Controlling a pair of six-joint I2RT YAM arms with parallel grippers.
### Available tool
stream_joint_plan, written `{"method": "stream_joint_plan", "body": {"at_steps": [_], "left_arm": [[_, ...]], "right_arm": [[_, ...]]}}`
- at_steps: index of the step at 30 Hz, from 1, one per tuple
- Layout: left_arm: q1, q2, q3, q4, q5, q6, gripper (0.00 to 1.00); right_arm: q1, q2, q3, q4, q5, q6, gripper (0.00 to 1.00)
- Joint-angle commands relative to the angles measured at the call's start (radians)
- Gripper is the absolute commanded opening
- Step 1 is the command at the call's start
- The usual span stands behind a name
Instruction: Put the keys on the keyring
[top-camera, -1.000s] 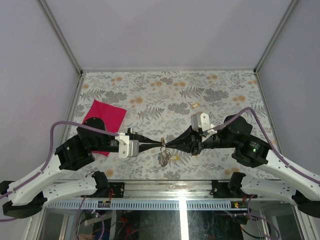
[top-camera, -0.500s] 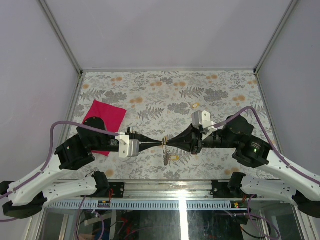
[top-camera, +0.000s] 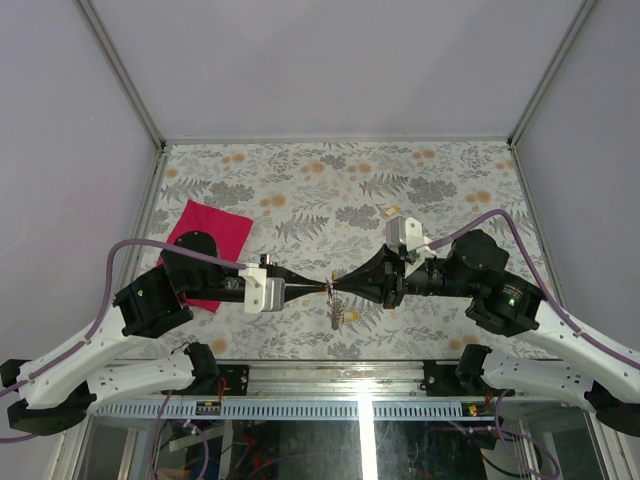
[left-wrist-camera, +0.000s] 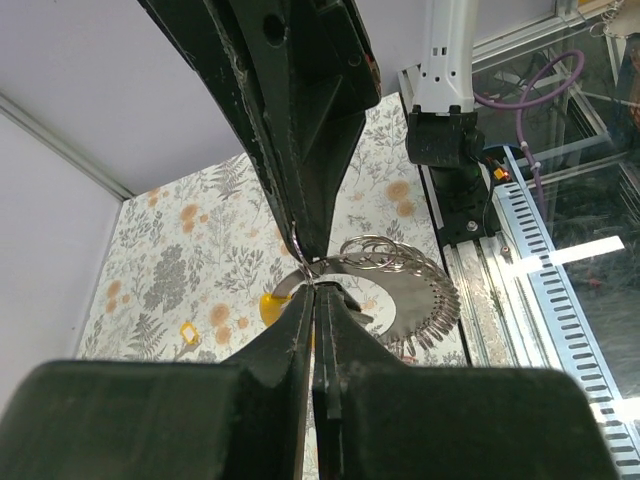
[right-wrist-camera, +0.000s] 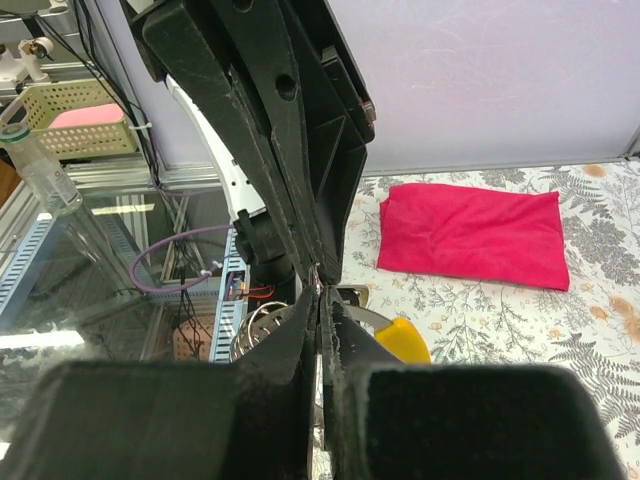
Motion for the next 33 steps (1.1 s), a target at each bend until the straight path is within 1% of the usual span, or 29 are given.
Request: {"method": "stream_joint_plan", "body": {"at_steps": [1, 7, 12, 15, 21, 23, 26, 27, 30, 33], "left_arm": [[-0.001, -0.001, 0.032, -0.013, 0.041, 0.009, 0.00], [-0.002, 0.001, 0.031, -0.013, 0.038, 0.008, 0.00], [-0.002, 0.011, 0.033, -0.010, 0.026, 0.002, 0.00], [-0.003, 0.017, 0.029, 0.013, 0.007, -0.016, 0.00], [-0.002, 0.022, 0.015, 0.080, -0.024, -0.068, 0.01], [-0.002, 0.019, 0.011, 0.101, -0.038, -0.087, 0.03], [-0.002, 0.013, 0.004, 0.144, -0.056, -0.126, 0.12], [-0.002, 0.009, 0.001, 0.158, -0.061, -0.140, 0.15], [-0.002, -0.013, -0.012, 0.213, -0.092, -0.196, 0.18], [-0.001, -0.047, -0.040, 0.277, -0.123, -0.240, 0.20]], "right_arm": [[0.004, -0.017, 0.045, 0.100, 0.072, 0.018, 0.00], [0.004, -0.030, 0.036, 0.104, 0.106, 0.021, 0.00], [0.004, -0.050, 0.000, 0.170, 0.131, 0.040, 0.00], [0.004, -0.065, -0.045, 0.264, 0.136, 0.065, 0.00], [0.005, -0.085, -0.156, 0.530, 0.131, 0.133, 0.00], [0.005, -0.083, -0.184, 0.620, 0.132, 0.157, 0.00], [0.005, -0.079, -0.214, 0.732, 0.137, 0.180, 0.00], [0.004, -0.079, -0.221, 0.753, 0.139, 0.178, 0.00], [0.005, -0.086, -0.241, 0.798, 0.145, 0.168, 0.00], [0.004, -0.099, -0.260, 0.825, 0.145, 0.163, 0.00]]}}
